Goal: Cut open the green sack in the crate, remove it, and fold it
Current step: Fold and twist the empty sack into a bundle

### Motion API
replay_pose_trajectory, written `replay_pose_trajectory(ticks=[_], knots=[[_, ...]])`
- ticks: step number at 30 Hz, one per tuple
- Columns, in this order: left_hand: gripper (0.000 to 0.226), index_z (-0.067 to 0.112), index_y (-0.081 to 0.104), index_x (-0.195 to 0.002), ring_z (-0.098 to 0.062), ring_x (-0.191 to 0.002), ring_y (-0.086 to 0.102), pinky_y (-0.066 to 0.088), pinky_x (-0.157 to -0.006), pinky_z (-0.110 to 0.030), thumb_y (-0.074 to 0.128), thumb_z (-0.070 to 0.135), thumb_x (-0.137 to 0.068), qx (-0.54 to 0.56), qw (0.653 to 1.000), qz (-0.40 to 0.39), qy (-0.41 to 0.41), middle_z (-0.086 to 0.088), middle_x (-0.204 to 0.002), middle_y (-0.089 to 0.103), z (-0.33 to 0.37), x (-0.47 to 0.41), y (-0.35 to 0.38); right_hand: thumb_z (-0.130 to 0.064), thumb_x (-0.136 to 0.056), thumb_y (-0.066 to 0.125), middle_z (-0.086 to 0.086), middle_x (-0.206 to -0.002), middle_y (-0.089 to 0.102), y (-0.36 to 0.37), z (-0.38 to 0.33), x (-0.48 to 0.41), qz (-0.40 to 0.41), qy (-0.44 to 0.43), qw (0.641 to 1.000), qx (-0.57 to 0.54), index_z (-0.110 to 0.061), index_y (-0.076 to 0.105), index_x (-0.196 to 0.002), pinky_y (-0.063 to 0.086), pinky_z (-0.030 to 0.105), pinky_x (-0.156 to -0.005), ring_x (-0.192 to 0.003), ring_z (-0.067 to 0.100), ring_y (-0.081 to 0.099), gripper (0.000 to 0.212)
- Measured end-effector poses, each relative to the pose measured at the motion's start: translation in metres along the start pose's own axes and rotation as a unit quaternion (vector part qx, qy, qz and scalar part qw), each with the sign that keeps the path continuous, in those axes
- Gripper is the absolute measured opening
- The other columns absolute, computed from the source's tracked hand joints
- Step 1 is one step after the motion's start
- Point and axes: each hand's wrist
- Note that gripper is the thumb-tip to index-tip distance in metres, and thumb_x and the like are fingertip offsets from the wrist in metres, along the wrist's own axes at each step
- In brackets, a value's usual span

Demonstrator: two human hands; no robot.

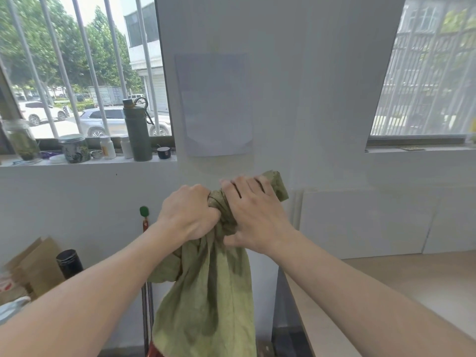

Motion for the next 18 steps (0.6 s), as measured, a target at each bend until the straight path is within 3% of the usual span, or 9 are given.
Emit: replay_pose_trajectory(ticks=[1, 3, 4, 6, 10, 13, 16, 18], knots=[[0.015, 0.011, 0.054, -0.058, -0.029, -0.056, 0.055, 0.037, -0.049, -0.031, 0.062, 0.018, -0.069, 0.031, 0.999, -0.011, -0.007, -0.006, -0.061, 0.061, 0.001, 0.000, 0.000, -0.057, -0.049, 0.083, 0.008, -0.113, 0.059, 0.002, 0.001, -0.002, 0.008, 0.009, 1.000, 0.009, -0.011, 0.054, -0.128, 0.036, 0.045, -0.104, -0.107, 0.032, 0.055, 0.096], [0.018, 0.009, 0.053, -0.053, -0.030, -0.055, 0.052, 0.042, -0.050, -0.033, 0.065, 0.019, -0.062, 0.109, 0.992, -0.055, -0.016, -0.004, -0.056, 0.060, 0.004, 0.001, -0.002, -0.034, -0.057, 0.086, 0.006, -0.095, 0.060, 0.003, 0.003, -0.007, 0.064, 0.020, 0.997, 0.025, -0.013, 0.059, -0.108, 0.039, 0.041, -0.091, -0.089, 0.031, 0.057, 0.061], [0.020, 0.010, 0.051, -0.050, -0.028, -0.054, 0.047, 0.041, -0.051, -0.035, 0.066, 0.019, -0.059, 0.148, 0.985, -0.084, -0.018, -0.001, -0.053, 0.056, 0.006, 0.002, -0.004, -0.019, -0.062, 0.081, 0.005, -0.087, 0.060, 0.002, 0.004, -0.009, 0.097, 0.023, 0.995, 0.029, -0.014, 0.060, -0.098, 0.039, 0.040, -0.084, -0.082, 0.030, 0.057, 0.042], [0.024, 0.014, 0.045, -0.048, -0.022, -0.054, 0.036, 0.034, -0.051, -0.036, 0.068, 0.015, -0.054, 0.210, 0.969, -0.131, -0.022, 0.001, -0.050, 0.044, 0.009, 0.005, -0.007, -0.003, -0.064, 0.070, 0.003, -0.073, 0.059, 0.000, 0.007, -0.013, 0.124, 0.023, 0.992, 0.025, -0.016, 0.059, -0.082, 0.040, 0.039, -0.073, -0.070, 0.030, 0.057, 0.025], [0.025, 0.016, 0.042, -0.051, -0.018, -0.051, 0.034, 0.031, -0.052, -0.034, 0.067, 0.012, -0.053, 0.253, 0.956, -0.148, -0.010, 0.000, -0.052, 0.040, 0.012, 0.009, -0.007, -0.003, -0.060, 0.067, 0.001, -0.056, 0.056, -0.004, 0.010, -0.019, 0.117, 0.007, 0.993, 0.006, -0.017, 0.054, -0.063, 0.041, 0.036, -0.064, -0.055, 0.029, 0.056, 0.020], [0.028, 0.015, 0.044, -0.051, -0.018, -0.047, 0.037, 0.032, -0.050, -0.031, 0.069, 0.010, -0.060, 0.221, 0.965, -0.143, 0.016, 0.002, -0.050, 0.042, 0.009, 0.008, -0.005, -0.006, -0.053, 0.073, 0.000, -0.049, 0.054, -0.006, 0.011, -0.020, 0.082, 0.005, 0.997, -0.006, -0.020, 0.051, -0.055, 0.030, 0.031, -0.061, -0.046, 0.026, 0.051, 0.027], [0.023, 0.015, 0.050, -0.055, -0.019, -0.048, 0.049, 0.041, -0.049, -0.032, 0.070, 0.021, -0.064, 0.179, 0.975, -0.120, 0.047, 0.006, -0.050, 0.053, 0.008, 0.007, -0.001, -0.008, -0.042, 0.078, -0.003, -0.042, 0.048, -0.005, 0.013, -0.021, 0.051, 0.006, 0.999, -0.009, -0.025, 0.038, -0.050, 0.026, 0.027, -0.056, -0.037, 0.022, 0.045, 0.045], [0.023, 0.016, 0.055, -0.069, -0.023, -0.059, 0.062, 0.051, -0.055, -0.035, 0.070, 0.033, -0.064, 0.140, 0.983, -0.098, 0.068, 0.004, -0.061, 0.064, 0.007, 0.010, -0.001, -0.012, -0.047, 0.080, -0.003, -0.044, 0.053, -0.009, 0.013, -0.022, 0.018, 0.026, 0.999, 0.009, -0.024, 0.039, -0.051, 0.026, 0.026, -0.052, -0.038, 0.022, 0.048, 0.043]])
Point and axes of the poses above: each hand's wrist, its own x-axis away from the middle knuckle, its own y-axis out of the palm, z = x × y
